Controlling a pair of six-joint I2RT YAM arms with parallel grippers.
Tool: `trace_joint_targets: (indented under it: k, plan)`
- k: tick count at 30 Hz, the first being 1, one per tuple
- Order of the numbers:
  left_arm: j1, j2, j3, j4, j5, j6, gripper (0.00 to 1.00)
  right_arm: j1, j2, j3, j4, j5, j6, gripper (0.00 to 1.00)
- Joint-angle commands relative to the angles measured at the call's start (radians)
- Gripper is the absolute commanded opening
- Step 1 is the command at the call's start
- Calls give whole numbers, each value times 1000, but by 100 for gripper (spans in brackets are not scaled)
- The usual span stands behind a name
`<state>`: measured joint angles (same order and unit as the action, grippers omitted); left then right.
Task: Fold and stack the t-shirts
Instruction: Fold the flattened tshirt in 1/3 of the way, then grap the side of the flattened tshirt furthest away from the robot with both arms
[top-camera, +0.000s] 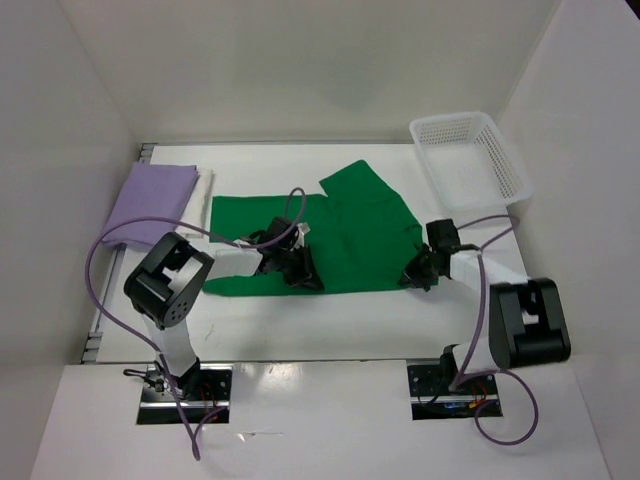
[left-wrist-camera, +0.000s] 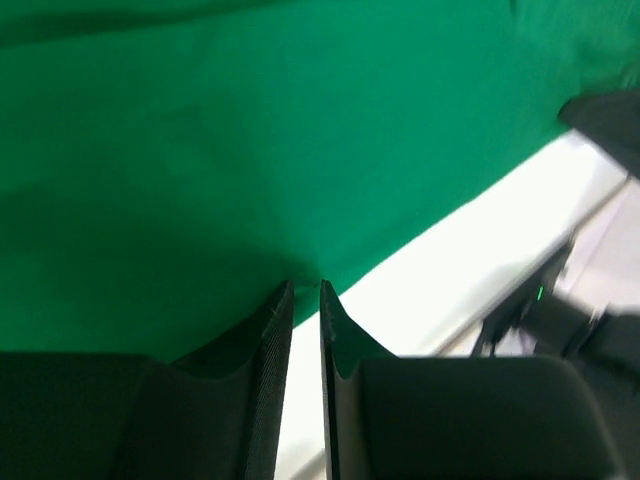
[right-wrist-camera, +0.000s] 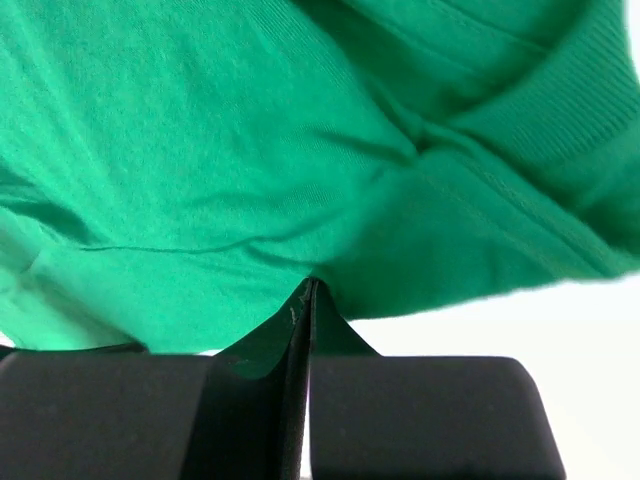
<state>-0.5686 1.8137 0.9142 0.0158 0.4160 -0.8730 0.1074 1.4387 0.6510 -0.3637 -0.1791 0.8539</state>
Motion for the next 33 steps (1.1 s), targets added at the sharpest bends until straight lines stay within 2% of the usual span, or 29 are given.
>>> trace_joint_targets:
  k: [1,4,6,8,9,10,12,13,14,16,18,19,20,23,27,30,33]
  plan:
    - [-48,-28,-60,-70,46,-9,24,-3,-161,-63,-101,-11,48,0]
    - [-57,-74,-52,-132,34,-21,28,-23,-259,-83,-110,3,70,0]
    - [-57,-115,-32,-166,20,-21,33,-34,-259,-54,-110,-9,60,2]
    - [-19,-183,23,-206,-60,-21,42,-34,-259,13,-100,-22,25,5]
    - [8,-213,23,-206,-80,-21,45,-34,-270,66,-112,-22,14,6]
    - [86,-275,32,-206,-92,-33,47,-34,-279,88,-100,-32,4,8]
    - [182,-312,41,-179,-135,-34,47,-34,-288,127,-63,-63,-22,11]
    - [279,-312,51,-168,-147,-12,47,-34,-279,136,-41,-78,-23,11]
    - [326,-303,69,-168,-169,6,45,-34,-264,147,-14,-89,-38,11]
    - [448,-245,136,-153,-233,52,32,0,-192,186,2,-123,-61,0]
    - [510,-199,216,-152,-318,89,24,35,-144,237,2,-123,-101,0]
    - [535,-150,245,-142,-350,106,16,53,-105,252,2,-123,-113,0]
    - [565,-124,276,-142,-393,120,15,78,-87,263,2,-123,-125,0]
    - [599,13,391,-163,-499,157,17,103,-40,294,11,-167,-154,0]
    - [610,134,503,-204,-526,203,37,123,-12,321,29,-178,-165,0]
    - [610,205,566,-234,-540,203,45,133,21,340,29,-209,-185,1]
    - [610,252,598,-273,-554,213,46,133,40,340,29,-218,-194,1]
